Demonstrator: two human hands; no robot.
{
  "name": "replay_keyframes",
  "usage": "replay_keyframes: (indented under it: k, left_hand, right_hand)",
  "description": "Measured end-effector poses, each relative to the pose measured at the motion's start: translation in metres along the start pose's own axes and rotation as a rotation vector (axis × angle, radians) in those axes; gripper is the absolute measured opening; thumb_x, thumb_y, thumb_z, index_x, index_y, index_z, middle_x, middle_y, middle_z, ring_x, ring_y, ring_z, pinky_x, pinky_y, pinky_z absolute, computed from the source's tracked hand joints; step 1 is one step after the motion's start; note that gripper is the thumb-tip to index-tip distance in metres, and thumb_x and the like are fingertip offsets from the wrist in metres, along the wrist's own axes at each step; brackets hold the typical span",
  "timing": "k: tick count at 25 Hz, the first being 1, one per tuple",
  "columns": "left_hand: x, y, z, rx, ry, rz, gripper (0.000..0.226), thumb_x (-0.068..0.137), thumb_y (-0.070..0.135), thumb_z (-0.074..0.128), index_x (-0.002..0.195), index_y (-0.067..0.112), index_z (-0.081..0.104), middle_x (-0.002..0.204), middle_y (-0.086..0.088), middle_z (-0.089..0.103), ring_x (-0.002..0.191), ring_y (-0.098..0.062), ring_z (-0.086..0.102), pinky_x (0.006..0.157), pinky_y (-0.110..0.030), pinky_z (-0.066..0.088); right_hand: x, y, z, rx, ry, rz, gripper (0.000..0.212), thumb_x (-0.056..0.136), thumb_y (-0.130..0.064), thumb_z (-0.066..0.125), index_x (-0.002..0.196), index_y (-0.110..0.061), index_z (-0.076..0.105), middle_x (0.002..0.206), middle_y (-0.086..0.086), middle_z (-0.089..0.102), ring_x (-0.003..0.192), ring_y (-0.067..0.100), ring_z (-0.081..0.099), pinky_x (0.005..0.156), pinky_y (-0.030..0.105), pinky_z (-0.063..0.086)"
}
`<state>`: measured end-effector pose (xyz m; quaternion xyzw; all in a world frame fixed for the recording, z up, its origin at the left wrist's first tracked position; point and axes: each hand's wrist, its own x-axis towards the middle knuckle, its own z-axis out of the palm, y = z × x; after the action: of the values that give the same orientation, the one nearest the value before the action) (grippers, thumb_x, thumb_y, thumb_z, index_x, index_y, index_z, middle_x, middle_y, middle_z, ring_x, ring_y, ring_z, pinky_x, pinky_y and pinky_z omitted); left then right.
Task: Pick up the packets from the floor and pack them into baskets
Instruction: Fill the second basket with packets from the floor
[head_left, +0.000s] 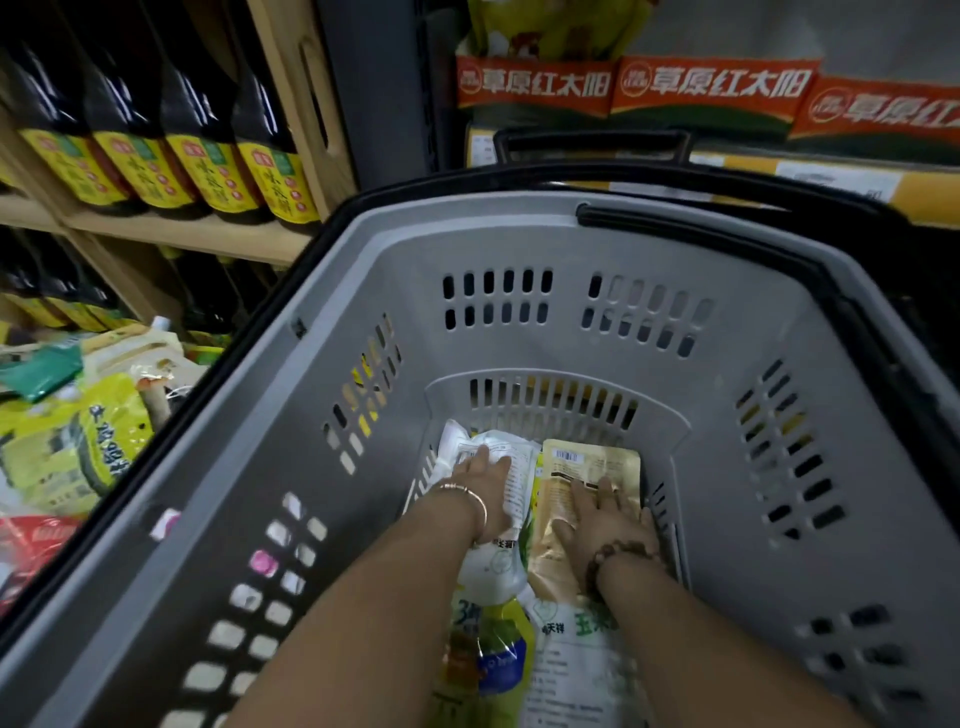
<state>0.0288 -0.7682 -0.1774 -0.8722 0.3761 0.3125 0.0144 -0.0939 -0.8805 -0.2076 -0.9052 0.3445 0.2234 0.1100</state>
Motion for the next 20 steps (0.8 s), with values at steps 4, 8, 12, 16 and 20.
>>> replay_keyframes:
  k: [4, 8, 12, 16, 20]
  left_hand:
    - [-0.036, 0.005, -0.053, -0.017, 0.212, 0.024, 0.061, 0.093, 0.029, 0.049, 0.146, 0.013, 0.022, 0.151, -0.012, 0.022, 0.135, -0.034, 0.031, 0.108, -0.042, 0.033]
    - [-0.098, 0.008, -0.111, 0.063, 0.428, 0.004, 0.04, 0.093, 0.023, 0.047, 0.13, 0.01, 0.042, 0.135, -0.015, 0.044, 0.123, -0.034, 0.046, 0.099, -0.041, 0.04]
    - [-0.182, -0.009, -0.163, -0.074, 0.671, 0.051, 0.042, 0.091, 0.026, 0.051, 0.129, 0.011, 0.044, 0.132, -0.014, 0.05, 0.12, -0.032, 0.049, 0.098, -0.037, 0.042]
    - [-0.274, -0.064, -0.17, -0.213, 0.852, 0.028, 0.042, 0.089, 0.027, 0.053, 0.129, 0.014, 0.048, 0.127, -0.012, 0.056, 0.118, -0.028, 0.052, 0.095, -0.034, 0.043]
    - [-0.364, -0.146, -0.136, -0.319, 0.927, -0.104, 0.048, 0.09, 0.027, 0.054, 0.136, 0.018, 0.043, 0.137, -0.005, 0.049, 0.122, -0.022, 0.05, 0.098, -0.032, 0.042]
  right_hand:
    - [-0.017, -0.017, -0.06, -0.028, 0.194, -0.066, 0.048, 0.097, -0.046, 0.031, 0.137, -0.02, 0.039, 0.139, 0.008, 0.045, 0.125, 0.026, 0.045, 0.099, 0.038, 0.037]
    - [-0.05, -0.04, -0.127, 0.053, 0.424, -0.191, 0.042, 0.094, -0.04, 0.041, 0.13, -0.02, 0.047, 0.132, 0.008, 0.052, 0.116, 0.026, 0.053, 0.093, 0.036, 0.044]
    - [-0.103, -0.082, -0.177, 0.176, 0.541, -0.352, 0.048, 0.093, -0.04, 0.049, 0.138, -0.024, 0.041, 0.142, 0.003, 0.044, 0.125, 0.023, 0.047, 0.098, 0.037, 0.044]
    - [-0.162, -0.147, -0.199, 0.326, 0.631, -0.615, 0.048, 0.09, -0.037, 0.055, 0.135, -0.023, 0.046, 0.139, 0.001, 0.049, 0.124, 0.021, 0.048, 0.1, 0.036, 0.043]
    - [-0.224, -0.243, -0.188, 0.353, 0.644, -0.85, 0.046, 0.086, -0.034, 0.06, 0.13, -0.023, 0.053, 0.13, 0.001, 0.057, 0.12, 0.02, 0.053, 0.098, 0.035, 0.043]
